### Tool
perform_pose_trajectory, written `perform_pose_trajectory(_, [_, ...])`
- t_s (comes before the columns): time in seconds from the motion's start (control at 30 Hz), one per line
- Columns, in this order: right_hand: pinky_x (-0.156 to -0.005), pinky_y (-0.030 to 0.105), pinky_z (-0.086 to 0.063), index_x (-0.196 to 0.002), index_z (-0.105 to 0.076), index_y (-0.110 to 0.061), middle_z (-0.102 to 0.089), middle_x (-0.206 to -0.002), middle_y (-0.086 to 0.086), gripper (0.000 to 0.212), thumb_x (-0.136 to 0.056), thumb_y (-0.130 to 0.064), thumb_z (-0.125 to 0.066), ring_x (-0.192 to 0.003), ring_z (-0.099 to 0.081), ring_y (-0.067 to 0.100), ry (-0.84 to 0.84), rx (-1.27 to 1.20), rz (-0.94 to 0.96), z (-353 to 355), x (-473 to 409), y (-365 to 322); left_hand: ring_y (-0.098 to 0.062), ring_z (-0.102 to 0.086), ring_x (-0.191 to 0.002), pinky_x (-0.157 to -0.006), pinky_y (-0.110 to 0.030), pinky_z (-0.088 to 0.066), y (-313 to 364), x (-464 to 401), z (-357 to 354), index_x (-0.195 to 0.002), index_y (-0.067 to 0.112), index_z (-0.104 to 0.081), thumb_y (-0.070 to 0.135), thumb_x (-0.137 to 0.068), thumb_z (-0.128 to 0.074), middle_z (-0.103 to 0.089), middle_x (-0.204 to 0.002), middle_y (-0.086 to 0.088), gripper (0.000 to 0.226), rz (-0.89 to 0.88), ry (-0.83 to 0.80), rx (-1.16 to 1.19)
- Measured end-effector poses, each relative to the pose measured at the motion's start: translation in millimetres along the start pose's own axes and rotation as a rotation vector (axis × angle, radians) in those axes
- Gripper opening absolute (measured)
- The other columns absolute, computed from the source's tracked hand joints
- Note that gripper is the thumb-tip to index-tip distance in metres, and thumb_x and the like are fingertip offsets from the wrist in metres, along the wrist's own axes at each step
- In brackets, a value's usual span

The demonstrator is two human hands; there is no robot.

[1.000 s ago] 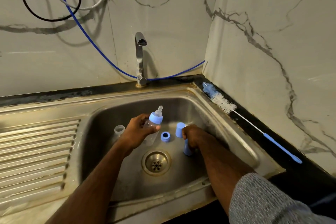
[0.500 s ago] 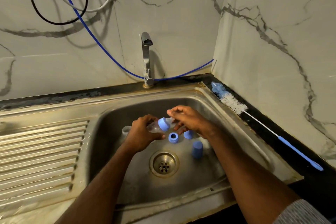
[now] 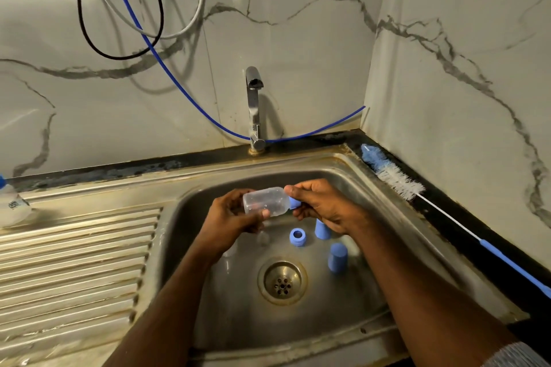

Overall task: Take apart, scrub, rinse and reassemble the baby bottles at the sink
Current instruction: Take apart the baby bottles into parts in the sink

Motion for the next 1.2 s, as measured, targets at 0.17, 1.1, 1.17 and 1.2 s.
perform_pose_trajectory(0.17, [-0.077,0.036,-0.056,-0.094,-0.072,-0.006,-0.068,-0.078,0.01,0.022,-0.093,-0.028,-0.07,-0.075,-0.061,0.023,-0.036,0.014,0.027,-1,0,-1,-0.03,-0.07,-0.07,-0.066,-0.035,-0.061,4,4,6,-0.117,0.009,-0.066,0.026,-0.082,-0.08,-0.075,-0.093,-0.013,0.04,0.014,-0.038,-0.013])
perform_pose_trajectory(1.1, [-0.083,0.043,-0.061,-0.113,-0.068,-0.015,-0.073,-0.104,0.016,0.025,-0.089,-0.007,-0.072,-0.091,-0.073,0.03,-0.002,-0.131,0.023,-2,11,-14,0.002,-0.066,-0.094,-0.074,-0.022,-0.059,-1,-4,5,-0.116,0.028,-0.059,0.036,-0.071,-0.089,-0.065,-0.109,0.012,0.055,-0.155,0.093,-0.281])
perform_pose_trajectory(1.17, [-0.088,0.048,-0.059,-0.11,-0.072,-0.017,-0.07,-0.117,0.013,0.039,-0.081,0.009,-0.072,-0.105,-0.07,0.034,-0.034,-0.116,0.069,1,10,-12,-0.01,-0.071,-0.08,-0.066,-0.025,-0.058,2,-3,6,-0.111,0.02,-0.063,0.044,-0.081,-0.079,-0.071,-0.098,-0.001,0.041,-0.074,0.053,-0.199])
perform_pose_trajectory(1.2, [-0.091,0.051,-0.058,-0.106,-0.073,-0.018,-0.069,-0.122,0.012,0.043,-0.078,0.016,-0.069,-0.111,-0.068,0.035,-0.049,-0.12,0.091,2,10,-12,-0.016,-0.072,-0.071,-0.064,-0.028,-0.057,3,-2,6,-0.108,0.015,-0.065,0.051,-0.083,-0.072,-0.073,-0.091,-0.008,0.044,-0.016,0.026,-0.168])
Point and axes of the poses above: each hand's wrist, its own x-axis away from the middle knuckle, its own z-axis out of the back of the hand, y = z × x, the point moved 1 cm from there along -x, towards the middle knuckle
